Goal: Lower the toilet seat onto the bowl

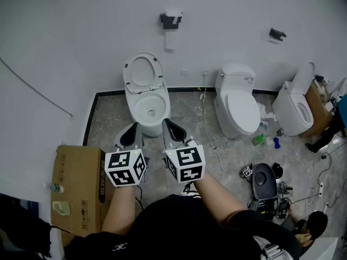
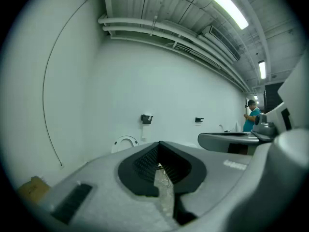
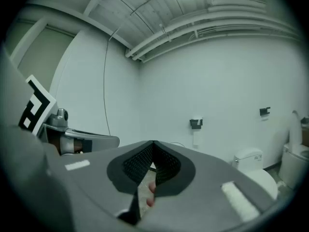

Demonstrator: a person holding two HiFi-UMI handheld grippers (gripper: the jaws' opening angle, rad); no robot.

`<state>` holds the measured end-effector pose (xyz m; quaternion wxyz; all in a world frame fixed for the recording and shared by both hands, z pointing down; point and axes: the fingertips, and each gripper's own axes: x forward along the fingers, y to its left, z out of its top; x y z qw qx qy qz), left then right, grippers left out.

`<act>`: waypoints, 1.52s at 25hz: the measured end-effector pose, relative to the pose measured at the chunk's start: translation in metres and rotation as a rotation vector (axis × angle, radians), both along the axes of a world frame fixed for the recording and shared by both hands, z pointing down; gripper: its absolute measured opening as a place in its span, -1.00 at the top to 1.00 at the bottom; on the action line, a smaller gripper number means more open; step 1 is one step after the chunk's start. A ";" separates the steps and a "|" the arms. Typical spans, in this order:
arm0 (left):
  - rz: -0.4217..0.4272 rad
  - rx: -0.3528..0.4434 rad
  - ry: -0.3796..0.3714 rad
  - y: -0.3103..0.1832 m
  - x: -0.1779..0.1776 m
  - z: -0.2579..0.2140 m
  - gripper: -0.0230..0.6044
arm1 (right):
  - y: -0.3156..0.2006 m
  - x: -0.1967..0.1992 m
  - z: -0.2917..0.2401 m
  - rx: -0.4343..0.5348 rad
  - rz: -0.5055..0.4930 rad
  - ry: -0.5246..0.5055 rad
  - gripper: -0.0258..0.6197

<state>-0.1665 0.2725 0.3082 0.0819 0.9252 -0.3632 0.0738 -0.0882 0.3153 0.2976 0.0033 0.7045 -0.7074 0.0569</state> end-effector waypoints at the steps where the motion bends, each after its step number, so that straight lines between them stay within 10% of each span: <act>1: 0.002 0.001 -0.002 0.000 0.001 0.000 0.90 | 0.000 0.001 0.001 -0.003 0.001 -0.001 0.90; 38: -0.005 0.006 -0.045 -0.035 0.087 0.027 0.90 | -0.026 0.085 0.044 -0.049 -0.034 -0.015 0.89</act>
